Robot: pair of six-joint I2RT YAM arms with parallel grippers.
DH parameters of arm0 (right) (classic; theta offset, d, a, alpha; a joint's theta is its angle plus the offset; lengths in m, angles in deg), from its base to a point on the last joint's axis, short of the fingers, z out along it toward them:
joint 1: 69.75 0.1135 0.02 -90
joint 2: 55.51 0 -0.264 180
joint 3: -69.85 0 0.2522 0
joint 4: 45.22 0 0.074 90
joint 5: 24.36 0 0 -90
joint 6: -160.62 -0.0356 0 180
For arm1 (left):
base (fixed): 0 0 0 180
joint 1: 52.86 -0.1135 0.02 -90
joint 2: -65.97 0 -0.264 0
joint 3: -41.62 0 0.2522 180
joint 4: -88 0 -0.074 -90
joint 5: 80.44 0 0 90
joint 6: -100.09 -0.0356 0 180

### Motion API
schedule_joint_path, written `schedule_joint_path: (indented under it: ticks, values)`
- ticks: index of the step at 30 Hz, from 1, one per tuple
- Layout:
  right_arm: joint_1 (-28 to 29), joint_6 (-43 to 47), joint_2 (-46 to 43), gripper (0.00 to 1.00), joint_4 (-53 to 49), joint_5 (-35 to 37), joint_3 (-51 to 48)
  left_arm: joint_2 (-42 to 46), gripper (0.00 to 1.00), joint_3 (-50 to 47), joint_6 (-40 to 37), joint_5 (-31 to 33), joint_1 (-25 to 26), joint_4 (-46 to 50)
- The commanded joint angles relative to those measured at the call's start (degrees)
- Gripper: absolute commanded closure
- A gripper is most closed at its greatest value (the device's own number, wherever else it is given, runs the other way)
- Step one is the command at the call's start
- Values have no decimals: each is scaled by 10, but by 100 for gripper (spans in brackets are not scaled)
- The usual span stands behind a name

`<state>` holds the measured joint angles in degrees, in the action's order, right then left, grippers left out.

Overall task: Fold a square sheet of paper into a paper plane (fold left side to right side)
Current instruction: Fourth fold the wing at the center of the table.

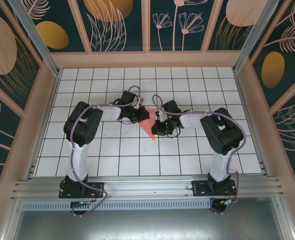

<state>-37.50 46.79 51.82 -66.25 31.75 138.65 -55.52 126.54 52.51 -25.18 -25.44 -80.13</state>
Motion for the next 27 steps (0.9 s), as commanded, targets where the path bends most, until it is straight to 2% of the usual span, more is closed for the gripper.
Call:
schedule_joint_path:
  ticks: [1, 27]
  values:
    - [-1, 20, 36, 100, -109, 79, -36, -36, 89, 27, -42, 103, -43, -3]
    - [-1, 29, 22, 100, -121, 71, -43, -112, 86, 175, -78, 110, -116, 68]
